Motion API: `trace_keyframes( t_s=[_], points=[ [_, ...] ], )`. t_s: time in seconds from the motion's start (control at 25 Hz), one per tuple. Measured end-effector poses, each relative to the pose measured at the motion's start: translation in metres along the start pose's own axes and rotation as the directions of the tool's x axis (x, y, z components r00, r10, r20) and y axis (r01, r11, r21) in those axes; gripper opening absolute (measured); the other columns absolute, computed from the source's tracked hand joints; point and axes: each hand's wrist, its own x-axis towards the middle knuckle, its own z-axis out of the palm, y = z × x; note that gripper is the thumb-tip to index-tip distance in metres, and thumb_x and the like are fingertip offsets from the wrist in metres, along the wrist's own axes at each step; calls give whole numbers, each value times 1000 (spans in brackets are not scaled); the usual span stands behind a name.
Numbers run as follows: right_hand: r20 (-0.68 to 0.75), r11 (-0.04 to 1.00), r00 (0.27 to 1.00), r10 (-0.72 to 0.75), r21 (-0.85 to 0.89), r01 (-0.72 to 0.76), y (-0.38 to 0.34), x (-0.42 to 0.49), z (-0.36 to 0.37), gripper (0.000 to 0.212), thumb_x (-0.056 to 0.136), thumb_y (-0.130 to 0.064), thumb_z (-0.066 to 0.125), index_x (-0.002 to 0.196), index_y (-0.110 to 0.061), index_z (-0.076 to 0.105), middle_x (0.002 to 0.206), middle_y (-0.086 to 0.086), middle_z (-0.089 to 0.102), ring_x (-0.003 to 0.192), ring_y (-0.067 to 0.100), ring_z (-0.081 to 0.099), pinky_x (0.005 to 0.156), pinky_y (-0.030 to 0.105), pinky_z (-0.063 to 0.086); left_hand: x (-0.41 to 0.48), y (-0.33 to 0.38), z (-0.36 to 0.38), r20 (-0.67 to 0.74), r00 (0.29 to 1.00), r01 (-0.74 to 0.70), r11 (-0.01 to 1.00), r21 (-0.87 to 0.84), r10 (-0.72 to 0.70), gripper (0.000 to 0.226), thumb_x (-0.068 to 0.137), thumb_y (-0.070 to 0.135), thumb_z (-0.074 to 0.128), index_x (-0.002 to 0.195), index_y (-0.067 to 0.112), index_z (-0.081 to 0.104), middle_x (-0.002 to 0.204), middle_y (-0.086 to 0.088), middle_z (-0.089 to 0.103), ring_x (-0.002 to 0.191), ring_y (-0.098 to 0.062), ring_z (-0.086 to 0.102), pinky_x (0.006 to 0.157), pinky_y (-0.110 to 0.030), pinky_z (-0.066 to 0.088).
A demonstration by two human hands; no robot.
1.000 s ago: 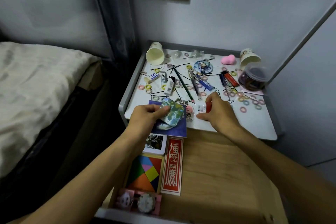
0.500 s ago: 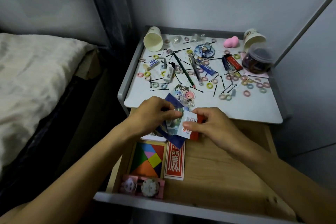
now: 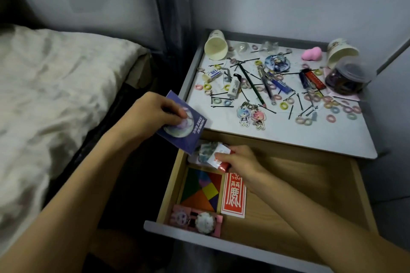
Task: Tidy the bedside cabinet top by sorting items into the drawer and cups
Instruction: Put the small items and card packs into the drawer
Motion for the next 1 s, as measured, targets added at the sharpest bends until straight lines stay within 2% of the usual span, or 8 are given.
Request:
trace_keyframes(
  t_s=[0.12, 0.24, 0.32, 0.6, 0.68, 0.84, 0.92, 1.0],
  points=[
    [-43, 999, 999, -25, -27, 24, -2, 19, 23, 21, 85, -5, 70, 105, 1, 66, 92, 12, 71, 66, 15, 68, 57, 20, 53, 2, 3, -2, -44, 999, 3, 994, -112, -8, 12, 77, 5, 77, 76, 17, 74, 82, 2, 72, 80, -9, 65, 81, -24, 50],
    [-61, 997, 998, -5, -82, 0, 5, 33, 34, 33, 80, -12, 77, 109, -3, 64, 102, 14, 72, 90, 27, 70, 85, 41, 57, 5, 3, -5, -95, 995, 12, 986, -165, -28, 10, 78, 7, 77, 79, 16, 74, 89, -1, 73, 88, -11, 66, 83, -23, 52],
    [-52, 996, 999, 11, -88, -16, 9, 40, 39, 36, 78, -13, 79, 110, -4, 63, 103, 14, 71, 94, 29, 69, 90, 48, 55, 6, 2, -7, -126, 991, 17, 983, -180, -41, 8, 79, 6, 76, 81, 14, 74, 91, -4, 73, 88, -13, 67, 85, -24, 53],
    [-137, 997, 991, 8, -69, -17, 6, 41, 44, 33, 84, -12, 74, 113, -2, 62, 109, 15, 69, 99, 28, 67, 91, 42, 53, 10, 0, -5, -154, 986, 35, 976, -213, -69, 10, 81, 7, 75, 79, 16, 73, 86, -2, 72, 85, -12, 68, 82, -21, 53],
    [-131, 991, 991, -15, -133, -3, 4, 41, 44, 34, 84, -16, 74, 113, -2, 61, 110, 13, 69, 99, 27, 66, 87, 39, 53, 10, 0, -4, -148, 986, 41, 977, -211, -73, 11, 80, 8, 76, 77, 18, 73, 85, 0, 72, 86, -12, 68, 84, -23, 53],
    [-113, 863, 978, -175, -496, 97, -1, 39, 45, 24, 86, -23, 73, 101, -5, 66, 95, 10, 70, 85, 24, 68, 66, 33, 53, 11, -1, -2, -138, 988, 46, 981, -190, -73, 10, 79, 9, 77, 78, 18, 74, 88, 0, 73, 86, -11, 68, 87, -28, 55],
    [-88, 896, 986, -138, -435, 87, -1, 38, 43, 21, 88, -21, 71, 98, -3, 65, 85, 12, 70, 66, 20, 70, 57, 33, 58, 12, -1, -1, -136, 988, 52, 982, -179, -77, 10, 79, 11, 78, 78, 19, 74, 89, 0, 73, 87, -11, 68, 89, -30, 55],
    [1, 970, 1000, -26, -240, 26, -3, 30, 39, 19, 93, -14, 64, 105, 0, 58, 82, 17, 68, 48, 14, 65, 44, 22, 53, 12, 0, -1, -139, 987, 52, 982, -179, -77, 11, 77, 11, 79, 77, 21, 74, 89, 1, 73, 87, -11, 68, 88, -30, 55]
  ],
)
